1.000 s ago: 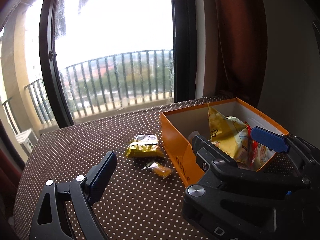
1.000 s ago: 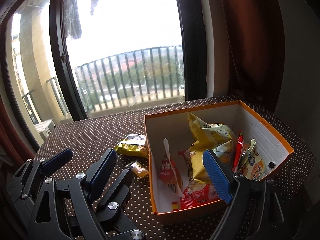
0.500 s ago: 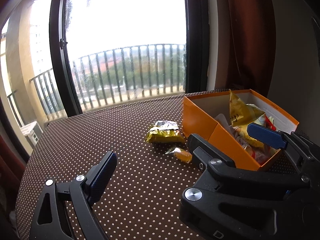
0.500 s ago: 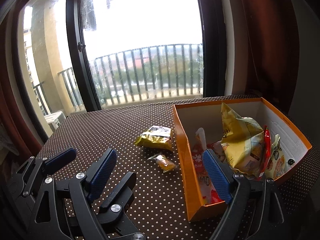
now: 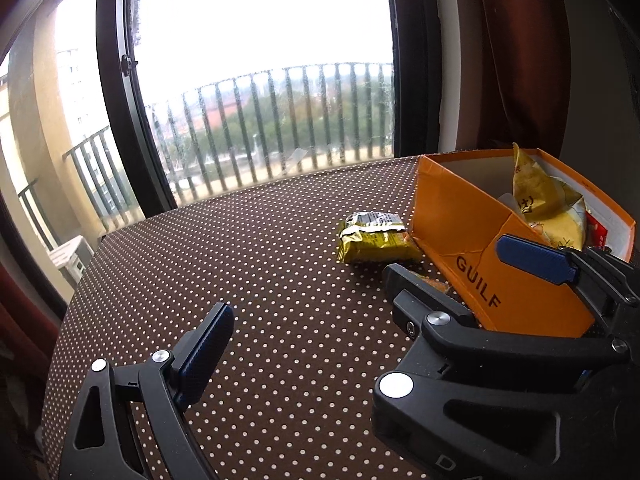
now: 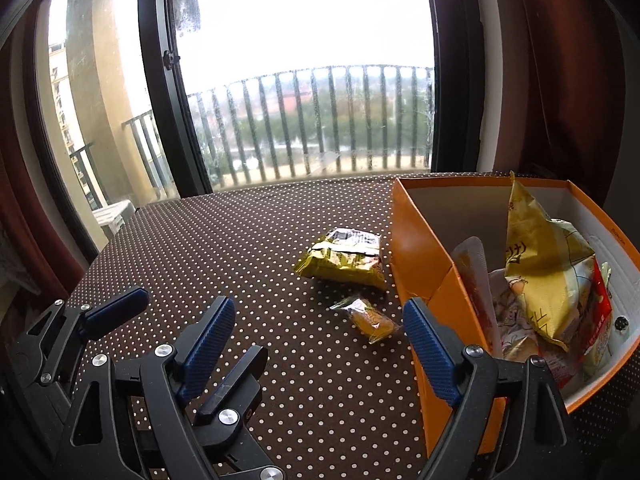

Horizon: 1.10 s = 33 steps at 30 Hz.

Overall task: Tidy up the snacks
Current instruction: 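Withdraw both tools from the shoebox toward the remaining packets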

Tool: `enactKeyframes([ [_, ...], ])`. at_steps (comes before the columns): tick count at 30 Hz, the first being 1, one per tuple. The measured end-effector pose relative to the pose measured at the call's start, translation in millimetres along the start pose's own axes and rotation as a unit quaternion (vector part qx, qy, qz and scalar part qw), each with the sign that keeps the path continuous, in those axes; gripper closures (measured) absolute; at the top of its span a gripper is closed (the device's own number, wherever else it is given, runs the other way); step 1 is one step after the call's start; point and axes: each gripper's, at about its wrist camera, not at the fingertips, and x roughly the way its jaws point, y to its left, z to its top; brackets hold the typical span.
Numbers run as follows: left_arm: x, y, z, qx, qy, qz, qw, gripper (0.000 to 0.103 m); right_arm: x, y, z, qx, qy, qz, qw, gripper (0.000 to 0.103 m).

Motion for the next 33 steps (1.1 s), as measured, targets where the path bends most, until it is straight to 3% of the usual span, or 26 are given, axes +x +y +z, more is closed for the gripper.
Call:
enactKeyframes([
  [12,46,20,0,-0.004,0.049,0.008,0.9987,0.011,47,8,4,-0.008,0.037,-0.019,0.999,0.030],
  [25,97,17,-3,0.014,0.091,-0.019,0.9955,0.011,93,-9,-6,0.031,0.078,-0.051,0.995,0.031],
  [33,122,24,-10,0.006,0.117,-0.023,0.9928,0.011,109,-6,-8,0.013,0.091,-0.078,0.993,0.032],
])
